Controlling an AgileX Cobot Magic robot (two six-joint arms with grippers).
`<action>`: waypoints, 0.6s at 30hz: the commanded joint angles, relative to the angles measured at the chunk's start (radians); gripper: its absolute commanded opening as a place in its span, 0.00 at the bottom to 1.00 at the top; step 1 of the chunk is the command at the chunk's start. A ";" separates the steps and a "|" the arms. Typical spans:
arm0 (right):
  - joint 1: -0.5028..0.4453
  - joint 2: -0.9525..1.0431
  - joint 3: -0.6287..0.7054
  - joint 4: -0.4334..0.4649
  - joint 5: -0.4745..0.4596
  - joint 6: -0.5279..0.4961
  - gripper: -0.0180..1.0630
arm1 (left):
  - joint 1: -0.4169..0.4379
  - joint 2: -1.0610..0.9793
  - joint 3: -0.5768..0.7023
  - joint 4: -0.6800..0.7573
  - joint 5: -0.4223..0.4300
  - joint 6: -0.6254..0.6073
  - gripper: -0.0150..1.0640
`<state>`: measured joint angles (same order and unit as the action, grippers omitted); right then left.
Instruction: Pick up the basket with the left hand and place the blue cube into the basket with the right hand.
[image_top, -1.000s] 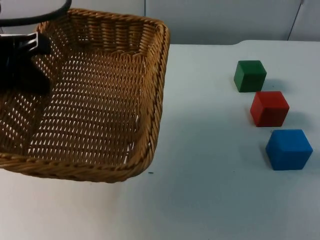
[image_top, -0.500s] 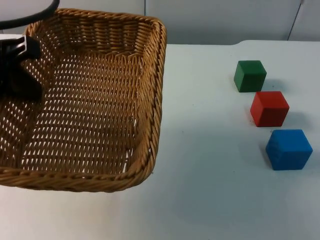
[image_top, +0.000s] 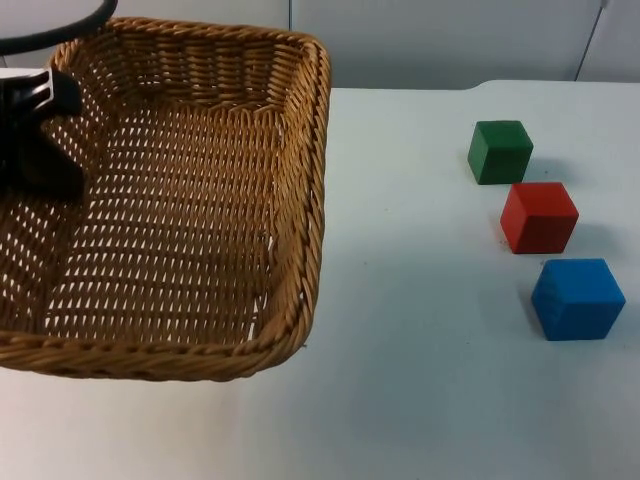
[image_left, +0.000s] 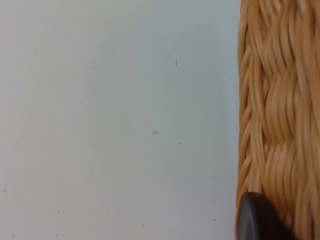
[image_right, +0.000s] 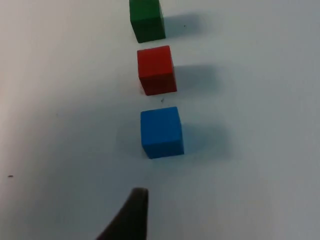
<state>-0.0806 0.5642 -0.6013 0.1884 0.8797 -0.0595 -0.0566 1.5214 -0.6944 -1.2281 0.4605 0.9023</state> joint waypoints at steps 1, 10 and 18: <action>-0.008 0.065 -0.021 0.022 -0.050 -0.019 0.94 | 0.005 -0.014 0.000 -0.025 0.013 -0.014 0.01; 0.063 0.380 -0.051 0.070 -0.216 -0.002 0.93 | 0.005 -0.014 0.000 -0.023 0.015 -0.014 0.01; 0.299 0.555 -0.057 -0.089 -0.366 0.273 0.93 | 0.005 -0.014 0.000 -0.019 0.015 -0.014 0.01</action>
<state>0.1843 1.0967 -0.6461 0.1524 0.5481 0.1523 -0.0566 1.5214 -0.6944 -1.2281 0.4605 0.8985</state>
